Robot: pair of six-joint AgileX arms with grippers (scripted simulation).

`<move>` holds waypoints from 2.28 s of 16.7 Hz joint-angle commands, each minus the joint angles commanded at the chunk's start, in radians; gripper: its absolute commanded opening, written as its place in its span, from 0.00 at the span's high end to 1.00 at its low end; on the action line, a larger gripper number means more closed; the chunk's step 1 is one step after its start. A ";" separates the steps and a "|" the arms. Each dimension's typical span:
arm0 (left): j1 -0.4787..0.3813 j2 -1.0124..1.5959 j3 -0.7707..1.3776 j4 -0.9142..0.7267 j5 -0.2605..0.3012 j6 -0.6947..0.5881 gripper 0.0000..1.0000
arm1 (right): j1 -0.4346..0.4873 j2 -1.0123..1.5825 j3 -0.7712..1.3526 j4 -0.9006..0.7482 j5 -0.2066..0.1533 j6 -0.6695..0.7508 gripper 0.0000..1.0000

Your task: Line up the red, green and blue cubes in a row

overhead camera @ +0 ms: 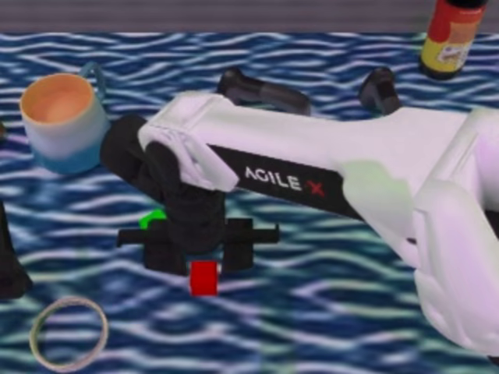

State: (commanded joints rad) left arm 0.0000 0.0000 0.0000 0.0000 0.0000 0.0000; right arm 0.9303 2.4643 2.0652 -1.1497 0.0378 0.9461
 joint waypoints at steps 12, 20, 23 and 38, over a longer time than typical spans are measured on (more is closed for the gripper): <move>0.000 0.000 0.000 0.000 0.000 0.000 0.00 | -0.002 0.000 0.000 0.000 0.000 0.000 0.00; 0.000 0.000 0.000 0.000 0.000 0.000 0.00 | 0.011 -0.014 0.205 -0.226 0.000 0.003 0.00; 0.000 0.000 0.000 0.000 0.000 0.000 0.00 | 0.012 -0.021 0.240 -0.261 0.000 0.003 0.00; -0.116 0.522 0.430 -0.296 0.005 0.150 0.00 | -0.242 -0.673 -0.315 0.072 0.114 -0.283 0.00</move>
State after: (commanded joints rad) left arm -0.1164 0.5217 0.4300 -0.2956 0.0050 0.1504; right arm 0.6885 1.7918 1.7498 -1.0774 0.1521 0.6629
